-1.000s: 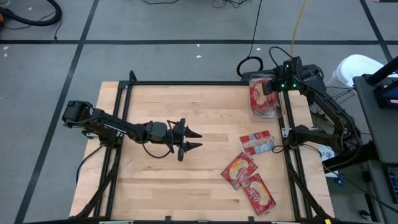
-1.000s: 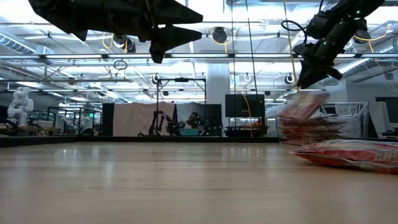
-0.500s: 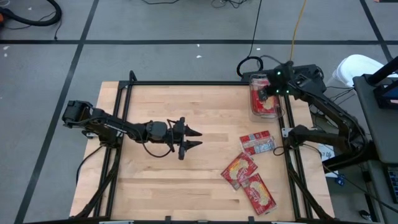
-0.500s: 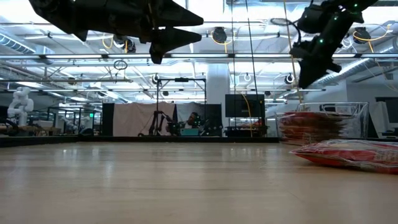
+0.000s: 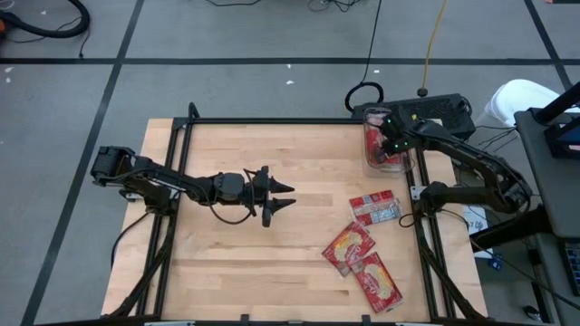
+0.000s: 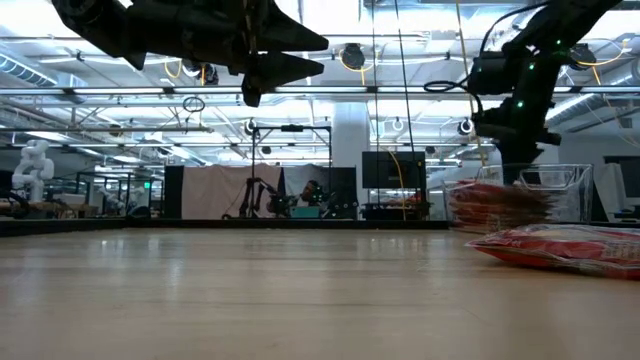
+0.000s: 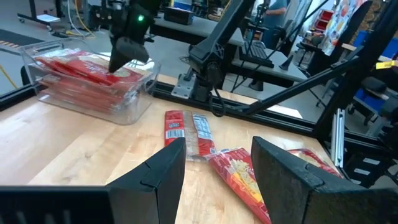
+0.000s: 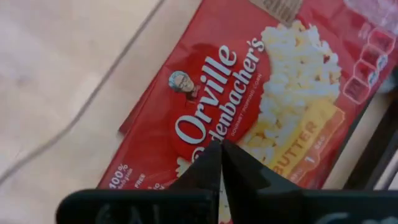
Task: Sort popcorn bags into baskets
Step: Put the red popcorn bag into the transparent bin
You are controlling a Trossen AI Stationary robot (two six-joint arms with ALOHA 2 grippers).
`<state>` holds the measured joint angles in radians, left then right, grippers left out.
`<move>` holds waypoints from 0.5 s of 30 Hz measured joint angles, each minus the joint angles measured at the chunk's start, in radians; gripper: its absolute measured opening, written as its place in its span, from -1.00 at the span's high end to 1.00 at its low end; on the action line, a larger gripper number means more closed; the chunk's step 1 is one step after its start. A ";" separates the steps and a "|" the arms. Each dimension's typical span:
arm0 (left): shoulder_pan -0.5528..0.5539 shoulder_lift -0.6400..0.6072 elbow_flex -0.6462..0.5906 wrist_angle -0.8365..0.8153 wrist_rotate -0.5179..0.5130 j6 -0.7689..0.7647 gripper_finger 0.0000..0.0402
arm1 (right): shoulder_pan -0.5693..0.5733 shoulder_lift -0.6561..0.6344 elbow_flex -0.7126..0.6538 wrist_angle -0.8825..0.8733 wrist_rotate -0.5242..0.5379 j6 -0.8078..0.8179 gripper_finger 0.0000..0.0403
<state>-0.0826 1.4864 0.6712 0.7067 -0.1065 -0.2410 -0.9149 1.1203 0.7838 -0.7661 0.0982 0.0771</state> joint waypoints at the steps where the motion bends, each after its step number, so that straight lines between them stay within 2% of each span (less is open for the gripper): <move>1: 0.000 0.000 0.000 0.000 0.000 0.000 0.07 | 0.000 0.008 -0.006 0.031 0.013 -0.004 0.98; 7: 0.000 0.000 0.000 0.001 -0.016 -0.029 0.07 | -0.005 0.052 -0.013 0.157 0.082 -0.040 0.99; 15: 0.000 0.000 0.000 0.001 -0.026 -0.042 0.07 | -0.015 0.070 -0.014 0.194 0.130 -0.064 0.99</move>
<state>-0.0826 1.4864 0.6712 0.7074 -0.1329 -0.2832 -0.9295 1.1907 0.7694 -0.5721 0.2282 0.0129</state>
